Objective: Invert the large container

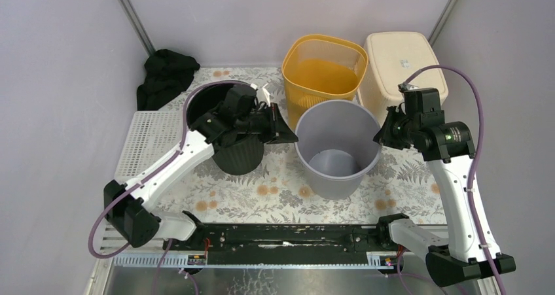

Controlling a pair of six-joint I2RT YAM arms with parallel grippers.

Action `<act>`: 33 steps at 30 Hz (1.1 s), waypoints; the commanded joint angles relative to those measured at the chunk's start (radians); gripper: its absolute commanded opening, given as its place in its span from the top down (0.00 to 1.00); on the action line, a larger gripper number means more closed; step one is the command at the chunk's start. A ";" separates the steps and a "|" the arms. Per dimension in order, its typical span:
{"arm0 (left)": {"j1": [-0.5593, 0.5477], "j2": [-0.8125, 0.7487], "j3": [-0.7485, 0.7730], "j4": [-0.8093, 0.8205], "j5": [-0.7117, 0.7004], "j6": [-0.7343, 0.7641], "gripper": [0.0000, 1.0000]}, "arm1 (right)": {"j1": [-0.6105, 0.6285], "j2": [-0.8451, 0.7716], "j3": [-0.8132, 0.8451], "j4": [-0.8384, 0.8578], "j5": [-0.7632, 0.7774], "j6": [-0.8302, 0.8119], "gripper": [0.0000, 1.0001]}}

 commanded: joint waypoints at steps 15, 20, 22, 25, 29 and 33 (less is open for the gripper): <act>0.007 0.273 0.220 0.112 -0.025 0.161 0.85 | -0.111 0.126 -0.025 0.332 -0.097 -0.008 1.00; 0.020 0.319 0.257 0.112 -0.028 0.181 0.85 | -0.136 0.168 -0.007 0.364 -0.114 -0.013 1.00; 0.023 0.329 0.262 0.109 -0.026 0.185 0.85 | -0.138 0.175 -0.002 0.364 -0.123 -0.011 1.00; 0.024 0.328 0.268 0.102 -0.003 0.178 0.85 | -0.140 0.173 0.010 0.344 -0.134 -0.012 1.00; 0.022 0.305 0.259 0.088 0.021 0.156 0.85 | -0.140 0.164 0.046 0.276 -0.131 -0.019 1.00; 0.007 0.286 0.250 0.080 0.047 0.135 0.85 | -0.140 0.142 0.081 0.208 -0.130 -0.021 1.00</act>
